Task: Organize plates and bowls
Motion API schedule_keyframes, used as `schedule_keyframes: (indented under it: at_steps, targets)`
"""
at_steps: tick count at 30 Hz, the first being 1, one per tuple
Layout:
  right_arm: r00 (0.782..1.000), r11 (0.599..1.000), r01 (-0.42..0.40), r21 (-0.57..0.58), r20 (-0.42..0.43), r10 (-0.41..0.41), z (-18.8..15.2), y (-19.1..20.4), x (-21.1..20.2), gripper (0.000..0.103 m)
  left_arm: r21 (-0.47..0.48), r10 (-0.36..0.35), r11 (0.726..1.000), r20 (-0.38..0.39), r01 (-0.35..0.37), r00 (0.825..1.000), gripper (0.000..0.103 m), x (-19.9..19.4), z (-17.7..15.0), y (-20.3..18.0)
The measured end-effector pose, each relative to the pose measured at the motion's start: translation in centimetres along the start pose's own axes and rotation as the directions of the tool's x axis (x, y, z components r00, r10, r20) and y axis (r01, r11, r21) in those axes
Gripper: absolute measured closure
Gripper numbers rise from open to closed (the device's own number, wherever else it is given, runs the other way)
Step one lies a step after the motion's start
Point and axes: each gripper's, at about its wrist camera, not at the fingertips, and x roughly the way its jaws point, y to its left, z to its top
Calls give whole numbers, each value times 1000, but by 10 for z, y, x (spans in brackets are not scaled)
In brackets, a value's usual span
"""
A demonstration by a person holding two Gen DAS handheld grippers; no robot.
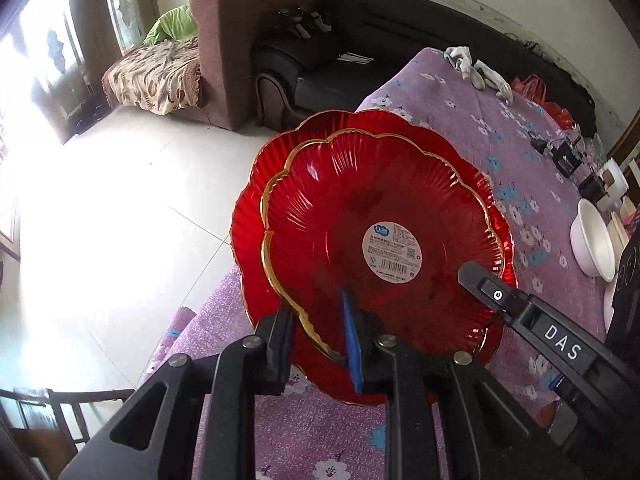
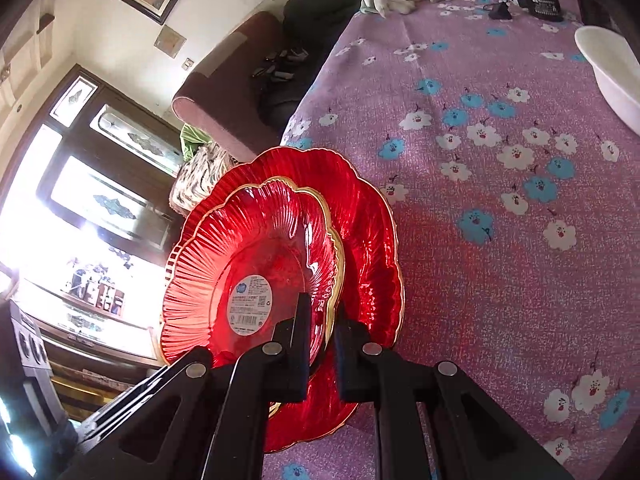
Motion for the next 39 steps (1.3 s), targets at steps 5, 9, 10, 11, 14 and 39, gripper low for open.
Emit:
schedule_keyframes:
  at_steps: [5, 9, 10, 11, 14, 39]
  targets:
    - [998, 998, 55, -25, 28, -54, 3, 1, -3, 93, 74, 155, 984, 94, -162, 983, 56, -17, 6, -5]
    - [999, 999, 42, -26, -2, -42, 6, 1, 0, 92, 51, 244, 965, 182, -257, 953, 40, -33, 10, 4]
    - [999, 998, 48, -32, -7, -49, 6, 2, 1, 92, 41, 234, 969, 178, -245, 956, 40, -34, 10, 8]
    - [999, 998, 53, -45, -11, -54, 6, 4, 2, 91, 29, 217, 974, 172, -226, 961, 40, -35, 11, 12]
    - [995, 992, 94, -87, -5, -95, 5, 12, 4, 91, 16, 211, 976, 161, -217, 964, 40, -34, 10, 17]
    - [920, 938, 296, -182, 318, -228, -8, -6, -75, 84, 95, 68, 992, 130, -80, 989, 40, -38, -19, -43]
